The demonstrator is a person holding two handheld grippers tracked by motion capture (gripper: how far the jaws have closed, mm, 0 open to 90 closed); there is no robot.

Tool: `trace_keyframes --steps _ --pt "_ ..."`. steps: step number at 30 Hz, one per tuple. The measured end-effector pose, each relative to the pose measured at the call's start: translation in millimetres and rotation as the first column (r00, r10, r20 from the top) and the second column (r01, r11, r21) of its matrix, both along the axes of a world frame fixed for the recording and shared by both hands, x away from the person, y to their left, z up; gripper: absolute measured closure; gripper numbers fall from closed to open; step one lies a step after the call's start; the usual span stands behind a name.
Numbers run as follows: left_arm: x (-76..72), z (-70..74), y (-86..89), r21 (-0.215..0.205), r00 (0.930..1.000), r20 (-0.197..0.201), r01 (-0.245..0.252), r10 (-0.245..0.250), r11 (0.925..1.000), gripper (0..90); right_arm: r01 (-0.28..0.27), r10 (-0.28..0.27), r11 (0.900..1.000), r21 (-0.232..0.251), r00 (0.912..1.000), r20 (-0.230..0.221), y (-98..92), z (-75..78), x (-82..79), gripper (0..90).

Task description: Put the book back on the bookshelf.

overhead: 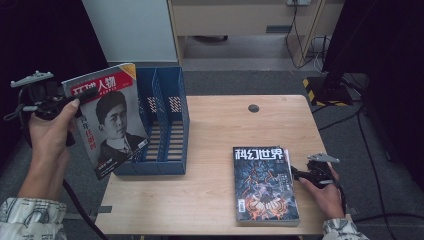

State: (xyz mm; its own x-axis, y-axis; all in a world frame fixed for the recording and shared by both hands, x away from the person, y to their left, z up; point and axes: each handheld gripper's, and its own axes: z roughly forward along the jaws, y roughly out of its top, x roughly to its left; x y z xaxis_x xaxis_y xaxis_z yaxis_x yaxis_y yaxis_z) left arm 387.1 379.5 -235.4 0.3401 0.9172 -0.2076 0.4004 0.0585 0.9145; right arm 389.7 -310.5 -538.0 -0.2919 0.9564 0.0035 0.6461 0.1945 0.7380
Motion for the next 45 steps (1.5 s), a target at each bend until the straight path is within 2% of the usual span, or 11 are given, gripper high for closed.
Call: trace_keyframes --steps 17,24,34,40,45 --pt "-7.7 2.0 24.3 0.000 0.9993 -0.005 -0.038 0.038 0.9993 86.5 -0.001 0.001 1.000 0.001 1.0000 -0.003 -0.1 0.2 0.0 20.5" --pt "-8.4 4.1 33.3 0.014 0.9979 -0.006 -0.064 0.064 0.9979 86.5 -0.001 0.001 1.000 0.001 1.0000 -0.003 -0.1 0.2 0.1 20.5" --pt "11.7 -0.2 43.5 0.015 0.9944 -0.019 -0.104 0.104 0.9945 86.5 -0.002 0.002 1.000 0.000 1.0000 -0.002 -0.1 0.2 0.0 20.5" --pt "25.2 -3.7 41.0 0.026 0.9943 -0.026 -0.103 0.104 0.9943 86.5 -0.002 0.002 1.000 0.000 1.0000 -0.002 -0.1 0.2 0.1 20.5" --pt "34.6 -4.9 37.9 0.019 0.9944 -0.023 -0.103 0.104 0.9945 86.5 0.000 0.000 1.000 0.001 1.0000 -0.003 0.0 0.2 0.1 20.5"
